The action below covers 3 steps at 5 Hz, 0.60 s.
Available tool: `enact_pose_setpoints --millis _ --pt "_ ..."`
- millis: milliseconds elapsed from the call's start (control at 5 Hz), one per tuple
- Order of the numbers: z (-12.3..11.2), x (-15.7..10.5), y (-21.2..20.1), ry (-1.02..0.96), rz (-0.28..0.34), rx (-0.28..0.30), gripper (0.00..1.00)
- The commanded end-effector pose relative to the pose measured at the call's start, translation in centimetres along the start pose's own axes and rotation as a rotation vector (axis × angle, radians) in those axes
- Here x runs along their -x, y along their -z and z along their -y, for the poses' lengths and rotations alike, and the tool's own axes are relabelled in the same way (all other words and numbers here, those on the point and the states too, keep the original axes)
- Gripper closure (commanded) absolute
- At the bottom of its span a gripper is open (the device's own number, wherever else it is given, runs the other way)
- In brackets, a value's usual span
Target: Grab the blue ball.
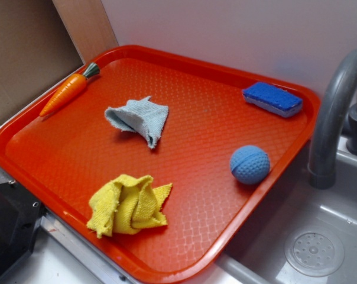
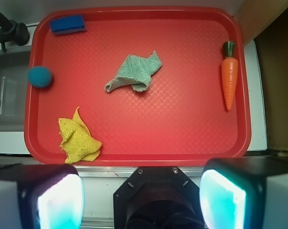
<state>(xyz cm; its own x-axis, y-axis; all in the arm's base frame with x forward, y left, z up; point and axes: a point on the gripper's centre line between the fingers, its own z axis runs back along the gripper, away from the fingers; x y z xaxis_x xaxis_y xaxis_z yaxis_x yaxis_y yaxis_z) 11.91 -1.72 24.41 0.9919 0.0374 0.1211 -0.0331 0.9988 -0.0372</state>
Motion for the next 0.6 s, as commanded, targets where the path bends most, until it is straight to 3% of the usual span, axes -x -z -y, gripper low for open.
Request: enact_pose_setpoints --millis 0,200,400 --pt "0.0 0.0 0.0 0.000 0.000 0.000 0.00" --pt "4.7 -2.9 2.9 0.252 0.119 0.015 0.00" --pt "5.3 -5.8 5.7 0.493 0.190 0.108 0.00"
